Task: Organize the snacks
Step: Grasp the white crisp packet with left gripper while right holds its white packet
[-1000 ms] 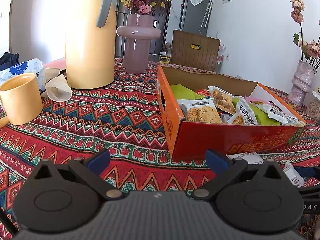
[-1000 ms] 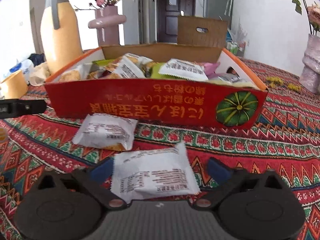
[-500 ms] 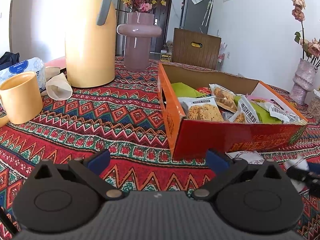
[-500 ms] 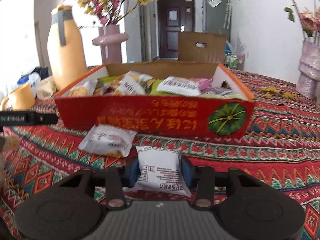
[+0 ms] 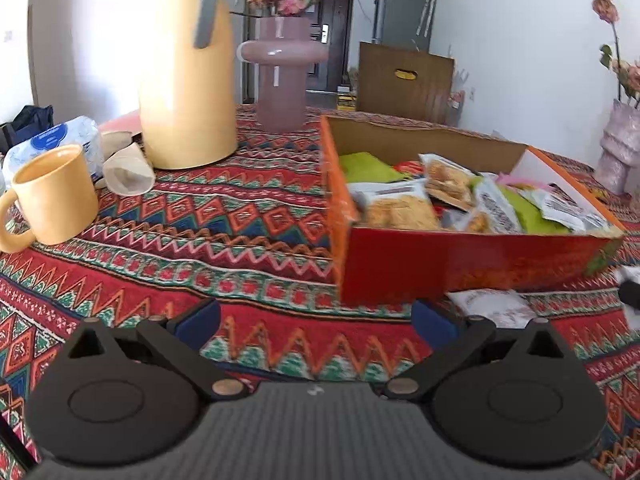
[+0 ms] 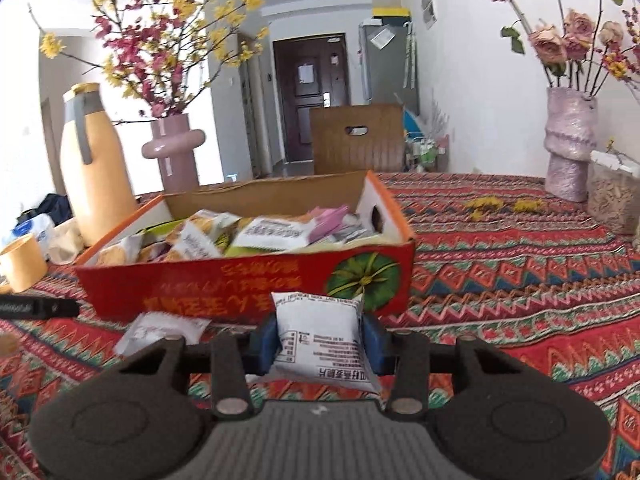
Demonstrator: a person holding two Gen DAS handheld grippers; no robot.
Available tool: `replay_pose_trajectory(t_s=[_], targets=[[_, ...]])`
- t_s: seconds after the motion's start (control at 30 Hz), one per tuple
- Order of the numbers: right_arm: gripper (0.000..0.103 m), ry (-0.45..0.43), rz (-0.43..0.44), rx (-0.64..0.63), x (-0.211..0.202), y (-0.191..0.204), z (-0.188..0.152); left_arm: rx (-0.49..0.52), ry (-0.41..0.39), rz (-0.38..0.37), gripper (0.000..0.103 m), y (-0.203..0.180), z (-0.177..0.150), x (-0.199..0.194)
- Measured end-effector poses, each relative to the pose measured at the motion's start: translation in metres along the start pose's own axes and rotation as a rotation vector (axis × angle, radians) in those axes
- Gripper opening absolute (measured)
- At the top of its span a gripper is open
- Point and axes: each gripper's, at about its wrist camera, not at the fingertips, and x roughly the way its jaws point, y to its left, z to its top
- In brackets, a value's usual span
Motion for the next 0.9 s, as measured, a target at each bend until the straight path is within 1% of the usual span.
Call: replay_pose_trajectory(t_s=[0.2,0.33,0.5,0.77,0.9], targets=[[0.043,-0.007,0.015,0.046,0.006,-0.010,-0.003,0.036,0.006,-0.035,0.103,-0.034,0.010,-0.010],[0.043,-0.010,0.026,0.080,0.006,-0.017,-0.004,0.056,0.038,-0.050,0.103,-0.062,0.014,-0.005],[0.043,-0.013,0.038,0.111,0.006,-0.023,-0.007,0.075,0.089,-0.048,0.103,-0.089,0.013,0.004],[0.043,-0.024,0.031,0.134,0.004,-0.027,-0.008,0.050,0.140,-0.028,0.103,-0.108,0.013,0.020],[0.043,-0.022,0.035,0.136,0.004,-0.027,-0.009,0.060,0.174,-0.028,0.103,-0.115,0.010,0.029]])
